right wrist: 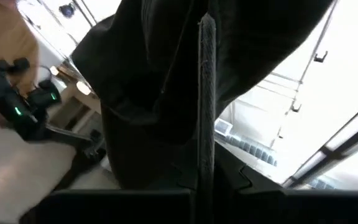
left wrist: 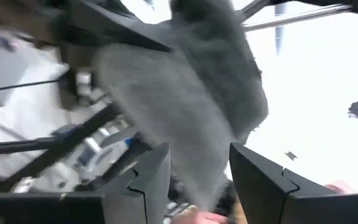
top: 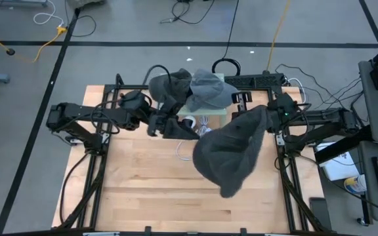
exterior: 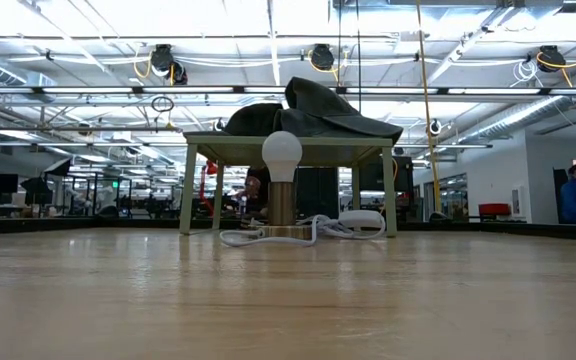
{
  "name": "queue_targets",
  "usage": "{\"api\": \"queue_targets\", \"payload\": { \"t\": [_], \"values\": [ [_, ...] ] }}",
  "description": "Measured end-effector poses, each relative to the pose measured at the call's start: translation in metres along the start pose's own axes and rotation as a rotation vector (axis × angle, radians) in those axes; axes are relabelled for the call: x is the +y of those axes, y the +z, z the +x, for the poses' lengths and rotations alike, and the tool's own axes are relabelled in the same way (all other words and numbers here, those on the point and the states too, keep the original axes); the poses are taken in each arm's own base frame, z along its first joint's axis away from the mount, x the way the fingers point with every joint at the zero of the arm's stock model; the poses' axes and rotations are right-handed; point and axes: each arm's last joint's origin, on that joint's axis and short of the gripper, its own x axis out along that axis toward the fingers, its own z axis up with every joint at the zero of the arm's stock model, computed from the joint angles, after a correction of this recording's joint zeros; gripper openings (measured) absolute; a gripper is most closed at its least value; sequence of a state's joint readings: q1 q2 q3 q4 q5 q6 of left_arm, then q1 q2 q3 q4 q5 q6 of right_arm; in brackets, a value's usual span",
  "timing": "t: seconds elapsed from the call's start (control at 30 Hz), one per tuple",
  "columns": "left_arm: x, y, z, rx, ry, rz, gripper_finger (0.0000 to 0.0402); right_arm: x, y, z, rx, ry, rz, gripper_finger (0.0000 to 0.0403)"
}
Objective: Pick & Place hat
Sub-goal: Stack the black cap on the other black cap on the shelf
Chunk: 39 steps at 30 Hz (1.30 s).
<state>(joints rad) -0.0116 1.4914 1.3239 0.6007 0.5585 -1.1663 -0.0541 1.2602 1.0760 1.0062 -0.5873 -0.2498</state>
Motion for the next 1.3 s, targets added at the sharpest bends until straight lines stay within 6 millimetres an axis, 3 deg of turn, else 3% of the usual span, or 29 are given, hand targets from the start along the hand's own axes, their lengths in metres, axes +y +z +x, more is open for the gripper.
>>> {"api": "queue_targets", "payload": {
  "t": [0.1,0.47,0.8,1.3],
  "values": [
    [-0.005,0.000,0.000,0.014,-0.032,-0.033,0.0168,-0.005,0.000,-0.003,-0.004,-0.031,-0.054,0.0005],
    [0.007,0.005,-0.005,0.007,0.072,-0.089,0.0168,-0.009,0.004,-0.006,-0.023,-0.066,-0.054,0.0005],
    [0.027,0.006,-0.011,-0.033,0.236,-0.128,0.0168,-0.010,0.027,-0.009,-0.058,-0.049,-0.016,0.0005],
    [0.018,0.003,-0.006,-0.051,0.189,-0.121,0.0168,-0.008,0.023,-0.009,-0.005,-0.010,-0.031,0.0004]
  ]
}}
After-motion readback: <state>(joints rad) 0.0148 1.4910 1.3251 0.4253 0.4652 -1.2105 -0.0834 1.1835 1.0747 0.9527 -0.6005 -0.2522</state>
